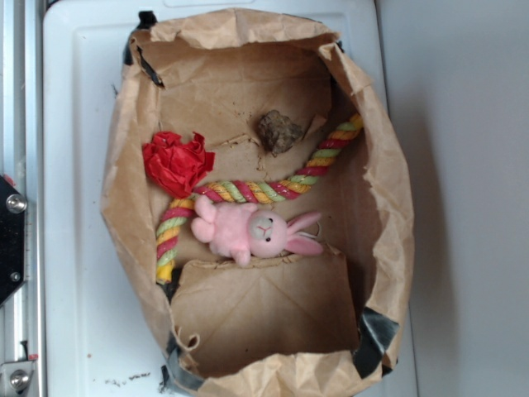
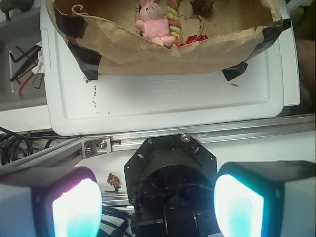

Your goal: Grab the rock.

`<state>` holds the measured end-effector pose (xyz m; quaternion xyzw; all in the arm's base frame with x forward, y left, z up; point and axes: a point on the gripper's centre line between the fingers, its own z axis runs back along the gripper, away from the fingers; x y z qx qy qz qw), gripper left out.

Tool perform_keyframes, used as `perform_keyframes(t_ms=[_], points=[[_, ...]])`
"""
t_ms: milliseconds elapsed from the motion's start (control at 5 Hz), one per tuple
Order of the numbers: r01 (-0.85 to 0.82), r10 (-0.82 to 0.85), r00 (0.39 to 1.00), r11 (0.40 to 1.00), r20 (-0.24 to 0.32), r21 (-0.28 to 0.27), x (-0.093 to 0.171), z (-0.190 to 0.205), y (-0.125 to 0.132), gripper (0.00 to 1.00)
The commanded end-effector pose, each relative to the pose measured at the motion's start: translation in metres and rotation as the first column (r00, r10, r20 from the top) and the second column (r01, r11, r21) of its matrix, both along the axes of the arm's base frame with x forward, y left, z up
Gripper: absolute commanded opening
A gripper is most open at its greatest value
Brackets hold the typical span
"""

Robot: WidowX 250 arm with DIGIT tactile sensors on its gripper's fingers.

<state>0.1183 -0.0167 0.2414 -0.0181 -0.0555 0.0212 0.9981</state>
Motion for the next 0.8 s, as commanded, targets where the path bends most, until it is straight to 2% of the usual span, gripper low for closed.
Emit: perform_keyframes(t_ms=[0,200,400,600], points=[[0.000,0.000,1.000,1.000,0.000,0.000,0.000,0.000,0.000,1.00],[-0.063,0.063,0.998,0.998,0.000,-0.003,0.032,-0.006,-0.004,1.00],[-0.115,0.115,0.993,0.993,0.030,-0.014,0.052,-0.008,-0.004,1.00],[-0.177,0.176,0.981,0.984,0.081,0.002,0.079,-0.016,0.003,1.00]])
